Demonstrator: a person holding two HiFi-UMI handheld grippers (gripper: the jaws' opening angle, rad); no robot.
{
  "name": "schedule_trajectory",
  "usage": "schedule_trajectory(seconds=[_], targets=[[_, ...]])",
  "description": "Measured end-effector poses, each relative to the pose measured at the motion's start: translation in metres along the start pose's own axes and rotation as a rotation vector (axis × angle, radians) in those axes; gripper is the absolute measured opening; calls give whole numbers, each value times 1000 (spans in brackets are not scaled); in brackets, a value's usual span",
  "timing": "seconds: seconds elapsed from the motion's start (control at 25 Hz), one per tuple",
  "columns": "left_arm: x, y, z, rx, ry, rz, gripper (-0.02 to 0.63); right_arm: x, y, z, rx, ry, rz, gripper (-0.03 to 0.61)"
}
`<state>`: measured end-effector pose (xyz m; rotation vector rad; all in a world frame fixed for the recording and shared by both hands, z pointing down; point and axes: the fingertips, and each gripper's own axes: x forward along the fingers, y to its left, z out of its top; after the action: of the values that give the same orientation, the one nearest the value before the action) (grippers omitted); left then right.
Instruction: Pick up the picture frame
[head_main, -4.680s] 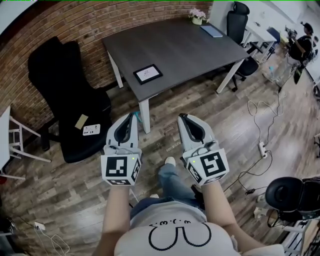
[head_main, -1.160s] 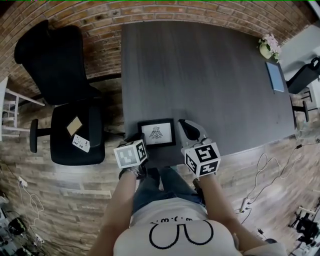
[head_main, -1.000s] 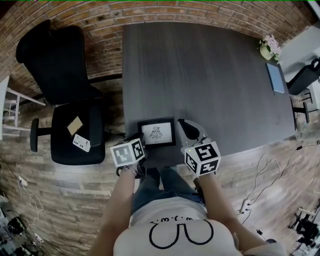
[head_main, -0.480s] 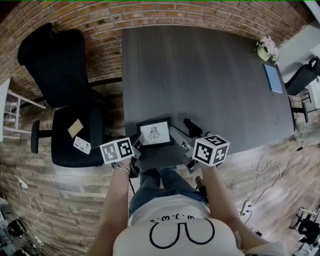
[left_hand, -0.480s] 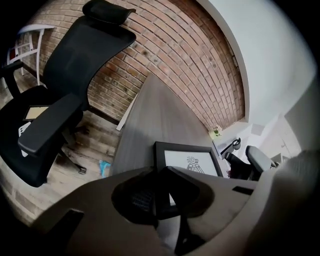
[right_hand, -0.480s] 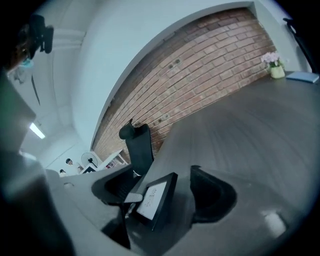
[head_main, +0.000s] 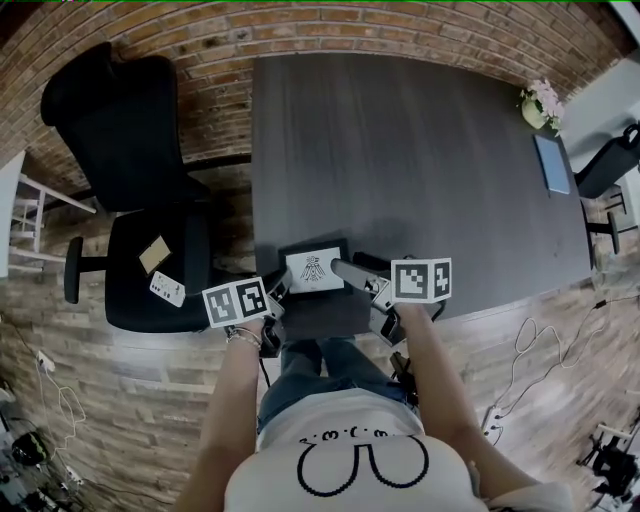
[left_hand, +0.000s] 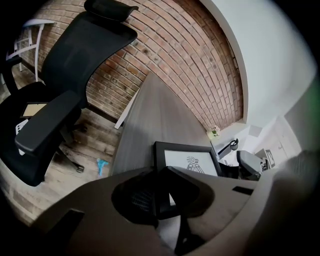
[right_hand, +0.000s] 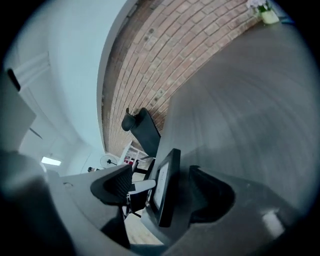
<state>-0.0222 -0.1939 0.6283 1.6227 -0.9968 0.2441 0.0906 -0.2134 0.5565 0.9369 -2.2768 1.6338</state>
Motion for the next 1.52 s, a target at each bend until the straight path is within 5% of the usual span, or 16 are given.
schedule_trajectory(seconds=[0.2,0.32,0.44,0.52,1.12,1.2,1.32,1.52], targets=[[1,1,0,2,0,3,69,19,-11,-14,109,78,26,294],[1,1,1,0,0,4,69,25,-16,-20,133,93,26,177],[1,1,2,1,0,6,69,29,-18,-24,147,114,35,161],[1,1,2,1,-1,6,69,31,-19,-25,149,114,32,71],[-3,-4,4,67,21,84,80,31,-25,-28,165,116,9,57],[-7,-8,6,90,10,101,148,31,-25,-28,166,116,11,57],[-11,-6,9,139,-10,162,349,30,-26,-27,165,117,5,57],[-18,-6,16,182,-38,189,390,30,-19,-26,171,107,18,57]])
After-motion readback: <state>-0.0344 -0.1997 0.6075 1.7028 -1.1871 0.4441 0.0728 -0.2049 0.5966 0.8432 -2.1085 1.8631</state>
